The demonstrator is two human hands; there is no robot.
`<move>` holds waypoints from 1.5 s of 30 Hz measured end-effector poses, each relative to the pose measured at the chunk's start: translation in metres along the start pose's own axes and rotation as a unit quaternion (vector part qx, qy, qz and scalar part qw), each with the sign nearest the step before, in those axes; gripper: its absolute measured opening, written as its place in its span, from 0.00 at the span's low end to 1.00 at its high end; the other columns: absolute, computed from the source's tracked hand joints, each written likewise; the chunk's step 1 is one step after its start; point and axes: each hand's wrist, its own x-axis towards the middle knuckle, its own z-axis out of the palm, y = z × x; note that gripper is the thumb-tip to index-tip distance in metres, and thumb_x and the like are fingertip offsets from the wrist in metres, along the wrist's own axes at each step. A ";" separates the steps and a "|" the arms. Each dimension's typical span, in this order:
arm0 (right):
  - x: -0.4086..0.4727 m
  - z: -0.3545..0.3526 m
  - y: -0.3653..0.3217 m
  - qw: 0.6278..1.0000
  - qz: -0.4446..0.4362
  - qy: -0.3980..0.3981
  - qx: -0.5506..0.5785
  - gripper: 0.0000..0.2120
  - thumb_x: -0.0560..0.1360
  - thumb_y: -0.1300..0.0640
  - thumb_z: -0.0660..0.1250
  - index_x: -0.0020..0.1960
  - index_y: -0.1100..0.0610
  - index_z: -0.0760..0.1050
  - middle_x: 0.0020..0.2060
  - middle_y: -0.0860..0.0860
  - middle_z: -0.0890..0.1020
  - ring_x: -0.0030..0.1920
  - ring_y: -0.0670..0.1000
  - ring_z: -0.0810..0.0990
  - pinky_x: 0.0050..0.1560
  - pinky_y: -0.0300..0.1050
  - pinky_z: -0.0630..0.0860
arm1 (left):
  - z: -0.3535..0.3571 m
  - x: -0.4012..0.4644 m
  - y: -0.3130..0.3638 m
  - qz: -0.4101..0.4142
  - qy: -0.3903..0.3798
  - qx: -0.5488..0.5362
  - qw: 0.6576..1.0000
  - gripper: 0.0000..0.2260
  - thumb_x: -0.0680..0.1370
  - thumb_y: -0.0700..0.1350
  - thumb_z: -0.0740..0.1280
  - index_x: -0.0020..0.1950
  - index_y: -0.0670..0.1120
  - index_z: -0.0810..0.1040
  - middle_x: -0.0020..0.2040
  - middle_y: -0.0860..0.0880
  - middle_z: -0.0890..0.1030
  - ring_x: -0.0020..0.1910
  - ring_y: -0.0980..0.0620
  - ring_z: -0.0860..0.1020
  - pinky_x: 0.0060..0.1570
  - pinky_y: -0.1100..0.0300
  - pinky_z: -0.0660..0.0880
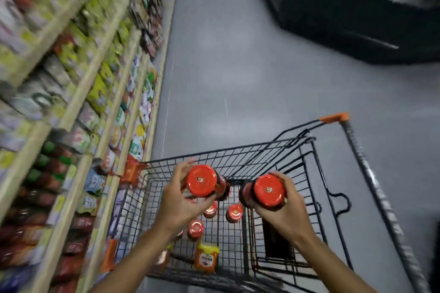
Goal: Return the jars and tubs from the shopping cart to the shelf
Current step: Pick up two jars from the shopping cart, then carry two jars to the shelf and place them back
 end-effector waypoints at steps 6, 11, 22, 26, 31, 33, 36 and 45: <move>0.018 -0.034 -0.124 0.989 -0.127 0.071 0.023 0.40 0.60 0.32 0.79 0.67 0.40 0.67 0.56 0.26 0.76 0.55 0.36 0.79 0.53 0.30 0.76 | -0.067 0.004 0.102 0.113 0.099 -0.080 0.985 0.40 0.60 0.43 0.86 0.66 0.63 0.72 0.61 0.50 0.82 0.58 0.53 0.83 0.58 0.64 0.78; 0.027 -0.045 -0.200 0.972 -0.215 0.091 0.021 0.36 0.62 0.37 0.78 0.66 0.42 0.69 0.57 0.24 0.74 0.55 0.35 0.79 0.54 0.37 0.79 | -0.115 -0.003 0.159 0.180 0.126 -0.092 0.971 0.33 0.61 0.43 0.85 0.63 0.56 0.78 0.60 0.54 0.83 0.58 0.54 0.83 0.63 0.58 0.78; 0.037 -0.033 -0.264 0.950 -0.305 0.028 0.063 0.37 0.61 0.42 0.81 0.67 0.47 0.72 0.55 0.34 0.81 0.54 0.42 0.83 0.54 0.38 0.80 | -0.173 -0.037 0.205 0.186 0.210 -0.064 0.958 0.36 0.61 0.41 0.83 0.68 0.50 0.77 0.59 0.58 0.84 0.59 0.58 0.82 0.60 0.63 0.78; 0.041 -0.032 -0.280 0.937 -0.339 -0.015 0.084 0.37 0.61 0.42 0.81 0.66 0.49 0.73 0.54 0.37 0.82 0.54 0.41 0.83 0.53 0.38 0.81 | -0.177 -0.065 0.218 0.167 0.267 -0.036 0.948 0.36 0.59 0.44 0.83 0.67 0.50 0.78 0.58 0.58 0.85 0.59 0.60 0.82 0.59 0.66 0.78; 0.037 -0.008 -0.311 0.906 -0.392 -0.108 0.121 0.37 0.61 0.44 0.83 0.67 0.49 0.73 0.57 0.42 0.83 0.55 0.43 0.84 0.55 0.41 0.81 | -0.187 -0.127 0.233 0.135 0.368 0.014 0.920 0.35 0.60 0.50 0.84 0.66 0.53 0.79 0.58 0.63 0.83 0.58 0.63 0.81 0.57 0.69 0.77; 0.026 0.011 -0.327 0.886 -0.413 -0.159 0.138 0.37 0.62 0.44 0.83 0.67 0.49 0.73 0.58 0.42 0.82 0.56 0.43 0.83 0.56 0.43 0.81 | -0.192 -0.162 0.236 0.115 0.418 0.033 0.900 0.36 0.59 0.55 0.85 0.66 0.54 0.79 0.59 0.61 0.84 0.59 0.62 0.81 0.59 0.65 0.77; -0.005 0.042 -0.351 0.852 -0.434 -0.236 0.173 0.37 0.62 0.41 0.81 0.67 0.46 0.72 0.59 0.38 0.80 0.56 0.40 0.82 0.57 0.40 0.81 | -0.198 -0.224 0.243 0.082 0.488 0.065 0.866 0.36 0.59 0.53 0.84 0.66 0.54 0.78 0.60 0.59 0.83 0.60 0.62 0.81 0.60 0.64 0.78; -0.158 0.111 -0.396 0.726 -0.488 -0.426 0.231 0.37 0.63 0.39 0.79 0.69 0.42 0.70 0.60 0.33 0.77 0.60 0.41 0.80 0.60 0.48 0.81 | -0.190 -0.432 0.269 -0.003 0.647 0.153 0.747 0.37 0.59 0.51 0.83 0.67 0.60 0.76 0.63 0.61 0.81 0.61 0.65 0.79 0.59 0.69 0.76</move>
